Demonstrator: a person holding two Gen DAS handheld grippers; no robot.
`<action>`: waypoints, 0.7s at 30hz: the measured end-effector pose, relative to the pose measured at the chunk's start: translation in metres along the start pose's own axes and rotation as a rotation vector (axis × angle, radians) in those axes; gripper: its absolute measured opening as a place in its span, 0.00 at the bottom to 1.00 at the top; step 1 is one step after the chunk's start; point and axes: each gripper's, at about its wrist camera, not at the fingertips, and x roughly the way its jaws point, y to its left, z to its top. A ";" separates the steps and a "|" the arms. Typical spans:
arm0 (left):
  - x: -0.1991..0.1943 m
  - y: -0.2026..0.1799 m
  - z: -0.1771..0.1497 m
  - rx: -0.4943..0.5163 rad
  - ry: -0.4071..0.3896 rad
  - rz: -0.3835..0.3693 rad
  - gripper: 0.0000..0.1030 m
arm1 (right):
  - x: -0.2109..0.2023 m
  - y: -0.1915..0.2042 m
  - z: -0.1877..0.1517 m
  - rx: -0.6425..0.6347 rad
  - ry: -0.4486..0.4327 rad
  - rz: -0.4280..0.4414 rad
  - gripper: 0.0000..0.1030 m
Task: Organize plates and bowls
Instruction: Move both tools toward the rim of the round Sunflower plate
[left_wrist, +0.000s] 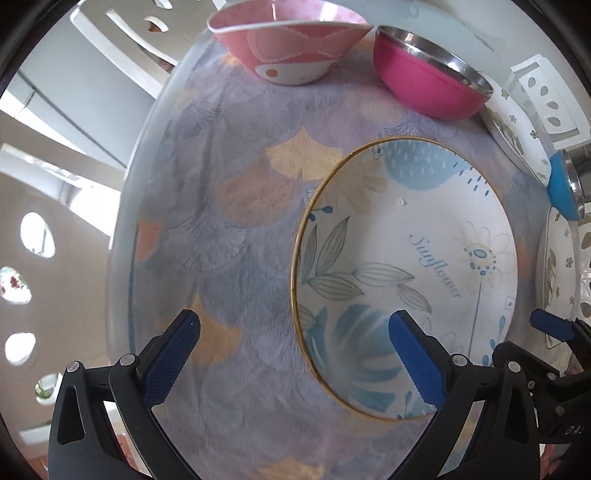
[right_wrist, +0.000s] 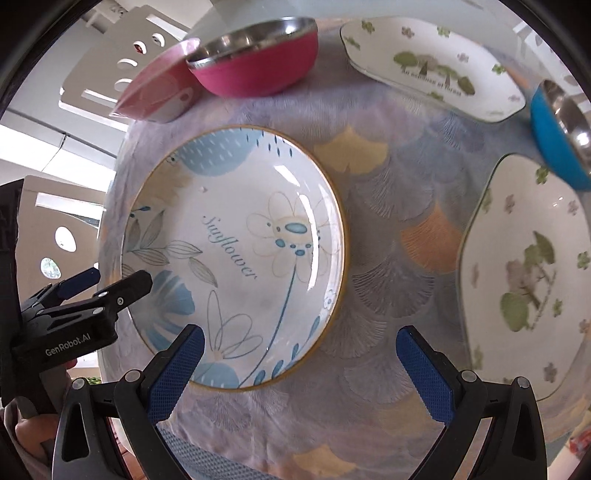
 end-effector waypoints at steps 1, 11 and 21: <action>0.003 0.001 0.001 0.004 0.000 -0.005 0.99 | 0.002 0.000 0.000 0.007 0.001 0.005 1.00; 0.028 0.009 0.007 0.011 0.026 -0.019 1.00 | 0.025 0.002 0.010 0.000 -0.004 -0.036 1.00; 0.033 0.015 0.012 -0.009 0.006 -0.045 1.00 | 0.046 0.006 0.015 -0.049 -0.015 -0.127 1.00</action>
